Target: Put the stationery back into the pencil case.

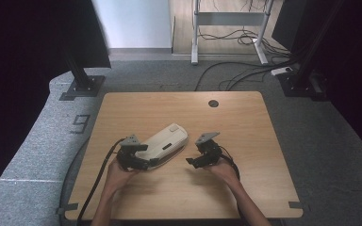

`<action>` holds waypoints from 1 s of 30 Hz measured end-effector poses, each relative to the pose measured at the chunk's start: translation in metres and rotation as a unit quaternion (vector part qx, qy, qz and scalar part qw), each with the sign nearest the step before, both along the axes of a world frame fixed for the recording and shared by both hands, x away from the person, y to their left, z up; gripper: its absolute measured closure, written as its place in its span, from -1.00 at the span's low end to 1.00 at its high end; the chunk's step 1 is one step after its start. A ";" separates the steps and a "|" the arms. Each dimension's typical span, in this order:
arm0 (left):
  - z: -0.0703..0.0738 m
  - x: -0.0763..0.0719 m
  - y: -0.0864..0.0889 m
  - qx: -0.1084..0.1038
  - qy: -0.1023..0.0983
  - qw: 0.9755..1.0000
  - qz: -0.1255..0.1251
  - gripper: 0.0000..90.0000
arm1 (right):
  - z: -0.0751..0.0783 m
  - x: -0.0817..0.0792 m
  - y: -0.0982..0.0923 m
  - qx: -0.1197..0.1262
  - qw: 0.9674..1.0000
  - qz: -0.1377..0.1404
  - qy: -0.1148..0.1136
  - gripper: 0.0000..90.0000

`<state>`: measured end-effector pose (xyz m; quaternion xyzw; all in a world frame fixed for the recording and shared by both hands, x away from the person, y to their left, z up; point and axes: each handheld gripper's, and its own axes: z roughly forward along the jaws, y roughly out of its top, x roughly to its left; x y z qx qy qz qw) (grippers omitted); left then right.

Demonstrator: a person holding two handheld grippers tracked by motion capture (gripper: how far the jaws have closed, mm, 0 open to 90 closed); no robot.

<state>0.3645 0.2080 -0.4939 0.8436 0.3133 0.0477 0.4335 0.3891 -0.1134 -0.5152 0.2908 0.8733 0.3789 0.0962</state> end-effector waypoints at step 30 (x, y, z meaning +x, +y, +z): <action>0.009 -0.029 0.035 0.068 -0.046 0.995 0.048 -1.00 | 0.008 -0.027 -0.074 0.008 0.997 -0.065 -0.031 -0.93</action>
